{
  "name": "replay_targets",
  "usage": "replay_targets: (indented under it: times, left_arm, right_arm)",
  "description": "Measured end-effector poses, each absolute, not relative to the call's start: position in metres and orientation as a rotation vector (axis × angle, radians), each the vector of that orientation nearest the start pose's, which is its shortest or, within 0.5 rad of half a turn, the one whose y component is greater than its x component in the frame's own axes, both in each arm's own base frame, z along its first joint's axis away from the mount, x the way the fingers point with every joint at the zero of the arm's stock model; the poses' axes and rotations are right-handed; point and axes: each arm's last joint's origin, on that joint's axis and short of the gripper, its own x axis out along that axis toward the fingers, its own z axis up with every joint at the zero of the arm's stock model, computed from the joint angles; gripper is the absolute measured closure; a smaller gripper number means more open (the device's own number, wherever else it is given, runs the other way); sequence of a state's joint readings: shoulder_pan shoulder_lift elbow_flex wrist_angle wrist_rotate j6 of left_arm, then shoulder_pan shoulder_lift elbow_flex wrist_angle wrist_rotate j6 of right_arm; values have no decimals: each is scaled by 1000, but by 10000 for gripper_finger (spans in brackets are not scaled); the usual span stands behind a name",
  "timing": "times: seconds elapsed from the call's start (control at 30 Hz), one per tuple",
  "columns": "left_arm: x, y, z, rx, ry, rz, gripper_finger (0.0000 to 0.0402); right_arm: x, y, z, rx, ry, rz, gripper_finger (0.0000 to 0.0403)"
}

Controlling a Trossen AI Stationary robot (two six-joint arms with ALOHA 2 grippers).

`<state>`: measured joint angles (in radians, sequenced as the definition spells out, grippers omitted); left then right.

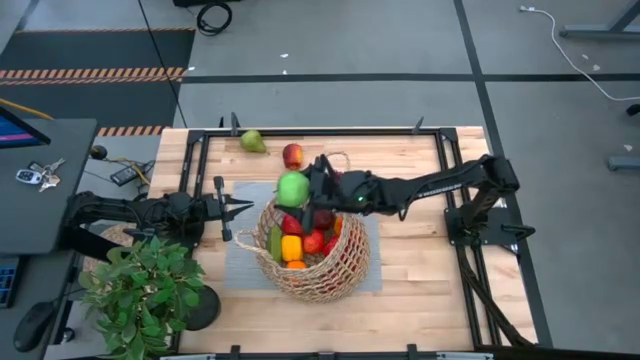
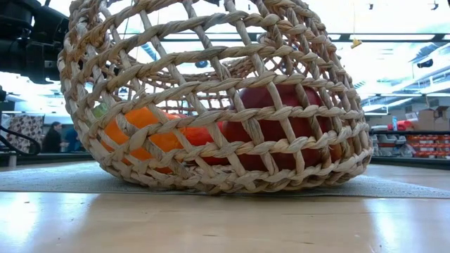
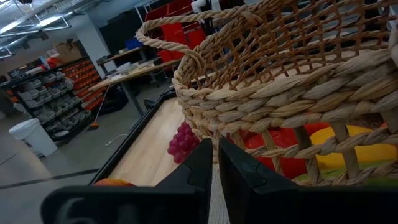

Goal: Build produce basket
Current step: Put the green apple into the brown basket

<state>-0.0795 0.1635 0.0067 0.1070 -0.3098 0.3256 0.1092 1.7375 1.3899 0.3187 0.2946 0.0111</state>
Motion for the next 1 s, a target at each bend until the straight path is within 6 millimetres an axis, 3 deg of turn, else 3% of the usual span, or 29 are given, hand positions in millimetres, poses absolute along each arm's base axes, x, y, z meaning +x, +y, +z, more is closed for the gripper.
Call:
replay_targets:
  times: [0.2, 0.4, 0.8, 1.0]
  left_arm:
    - [106, 0, 163, 334, 86, 220, 370]
    - [106, 0, 163, 334, 86, 220, 369]
    - [106, 0, 163, 334, 87, 220, 374]
    - [106, 0, 163, 334, 87, 220, 369]
  right_arm:
    - [421, 37, 309, -227, 128, -199, 41]
    - [423, 37, 296, -512, 232, -181, 40]
    - [421, 30, 297, -935, 383, -392, 36]
    - [420, 34, 297, -1114, 442, -396, 36]
